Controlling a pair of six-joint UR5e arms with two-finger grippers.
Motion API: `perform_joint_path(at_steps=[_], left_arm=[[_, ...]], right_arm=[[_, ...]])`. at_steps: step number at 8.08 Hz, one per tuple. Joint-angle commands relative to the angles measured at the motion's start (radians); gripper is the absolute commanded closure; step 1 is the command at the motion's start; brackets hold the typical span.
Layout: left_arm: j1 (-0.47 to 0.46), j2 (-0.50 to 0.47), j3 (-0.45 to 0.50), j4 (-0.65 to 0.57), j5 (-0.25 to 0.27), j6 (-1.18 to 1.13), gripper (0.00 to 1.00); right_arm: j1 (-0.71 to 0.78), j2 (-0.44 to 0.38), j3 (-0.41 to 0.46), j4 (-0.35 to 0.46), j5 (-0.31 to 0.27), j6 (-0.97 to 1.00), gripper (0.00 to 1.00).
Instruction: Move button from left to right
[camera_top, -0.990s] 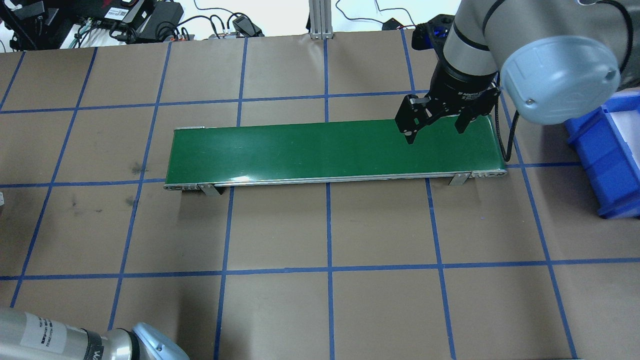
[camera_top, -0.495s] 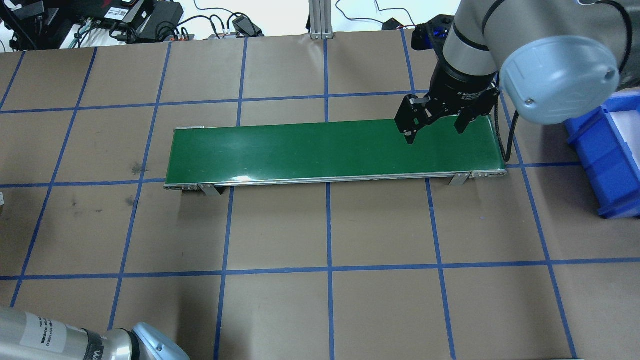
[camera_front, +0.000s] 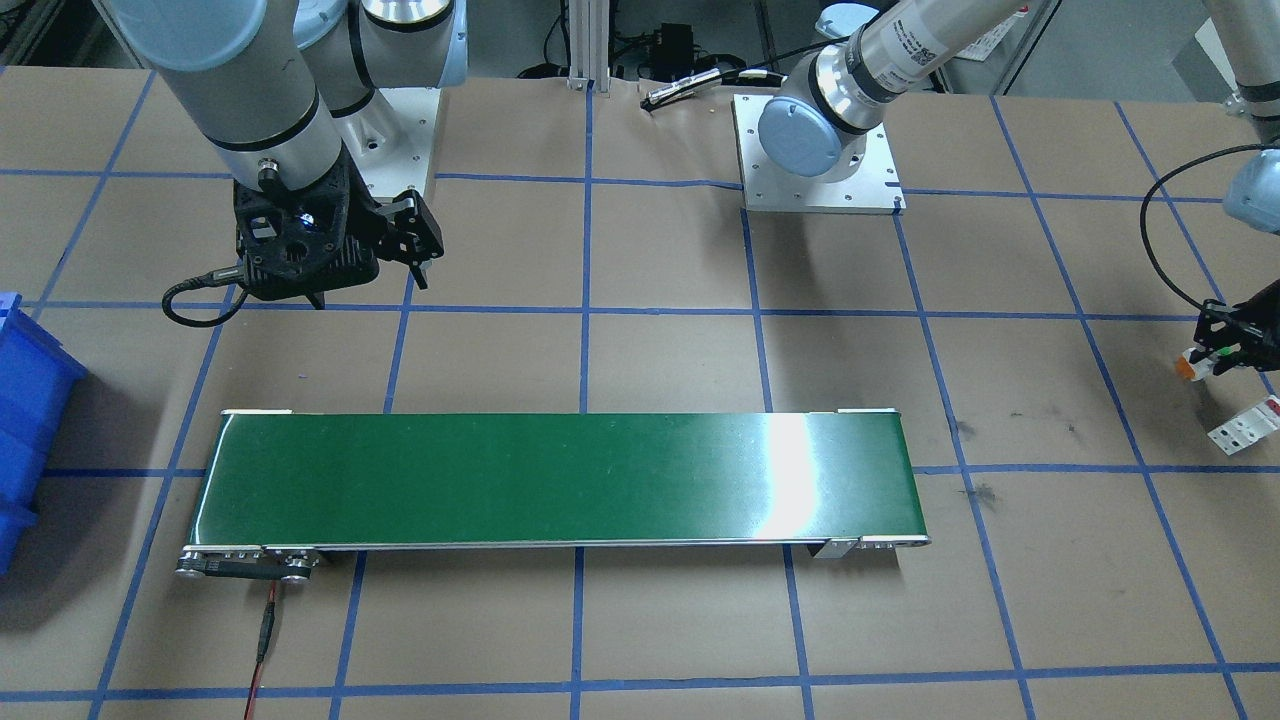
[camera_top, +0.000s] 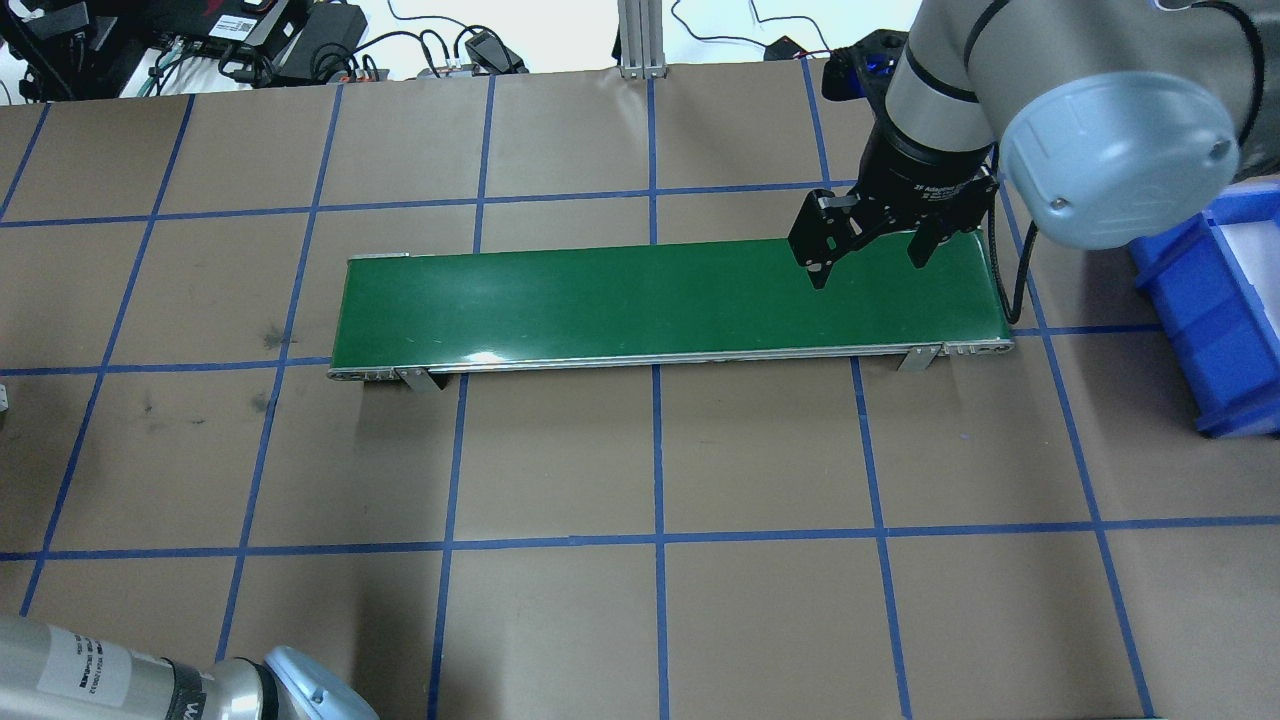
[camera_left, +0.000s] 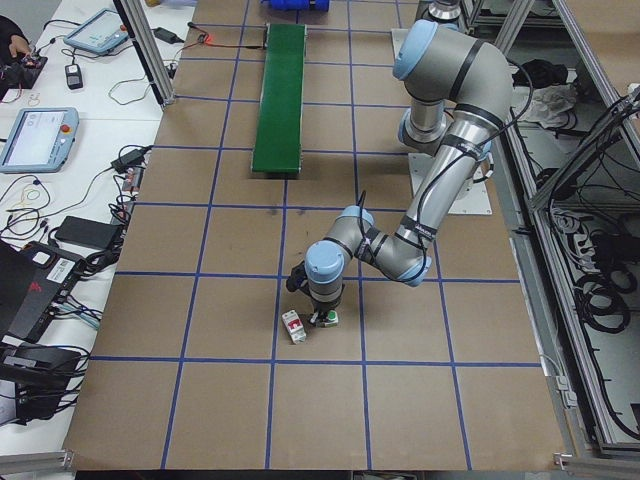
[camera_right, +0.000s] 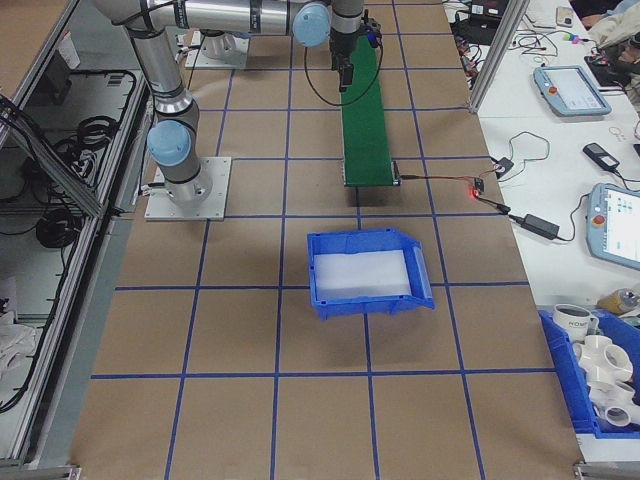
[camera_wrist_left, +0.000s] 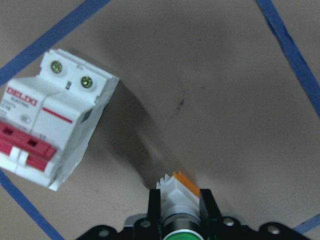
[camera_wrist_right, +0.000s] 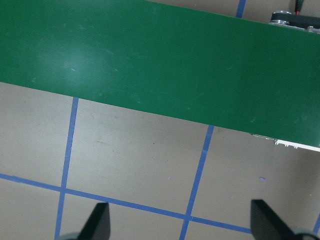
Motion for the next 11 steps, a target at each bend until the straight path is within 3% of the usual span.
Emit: perform_joint_path(at_steps=[1, 4, 6, 8, 11], left_arm=[[0.0, 0.002, 0.001, 0.001, 0.0, 0.008, 0.99], [-0.006, 0.037, 0.009, -0.117, 0.006, -0.01, 1.0], [-0.043, 0.116, 0.004, -0.212, 0.01, -0.063, 1.0], [-0.16, 0.237, 0.007, -0.331, -0.002, -0.192, 1.0], [-0.456, 0.337, 0.009, -0.387, -0.071, -0.504, 1.0]], right_arm=[[0.0, 0.0, 0.0, 0.0, -0.005, 0.0, 0.0], [-0.002, 0.0, 0.0, 0.0, -0.004, 0.0, 0.0], [0.0, 0.0, 0.0, 0.0, -0.007, -0.002, 0.0], [-0.002, 0.0, 0.0, 0.0, -0.005, -0.002, 0.0], [-0.002, -0.001, -0.003, -0.013, -0.004, 0.002, 0.0]])
